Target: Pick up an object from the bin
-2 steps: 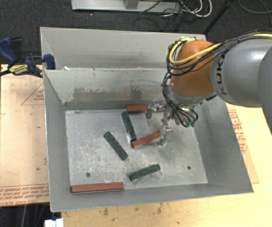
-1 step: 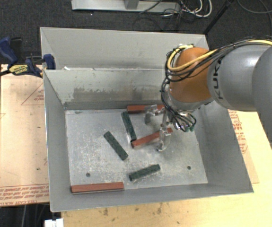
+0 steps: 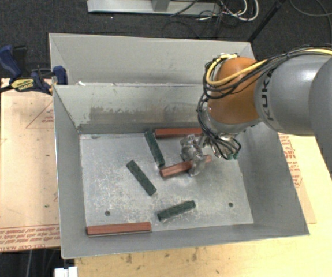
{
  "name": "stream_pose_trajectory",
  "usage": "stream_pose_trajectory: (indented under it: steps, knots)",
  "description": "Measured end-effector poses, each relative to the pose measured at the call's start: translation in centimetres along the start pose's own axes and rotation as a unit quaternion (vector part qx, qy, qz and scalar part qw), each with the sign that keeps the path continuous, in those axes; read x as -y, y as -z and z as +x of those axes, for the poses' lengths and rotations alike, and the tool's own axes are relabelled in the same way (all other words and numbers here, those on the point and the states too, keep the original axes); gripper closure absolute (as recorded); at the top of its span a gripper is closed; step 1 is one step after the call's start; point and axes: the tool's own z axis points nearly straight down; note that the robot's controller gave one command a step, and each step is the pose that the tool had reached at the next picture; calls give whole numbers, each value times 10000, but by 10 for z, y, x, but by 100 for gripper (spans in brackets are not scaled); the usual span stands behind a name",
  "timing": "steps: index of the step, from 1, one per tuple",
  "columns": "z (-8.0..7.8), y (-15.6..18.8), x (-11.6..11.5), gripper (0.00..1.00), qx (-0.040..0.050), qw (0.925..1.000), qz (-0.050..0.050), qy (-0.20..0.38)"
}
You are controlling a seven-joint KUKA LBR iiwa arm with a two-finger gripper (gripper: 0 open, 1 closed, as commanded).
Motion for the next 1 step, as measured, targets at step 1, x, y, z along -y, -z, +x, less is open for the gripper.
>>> stream_pose_trajectory:
  steps: [1]
  knots:
    - [0,0,0,100,0,10000,0,0]
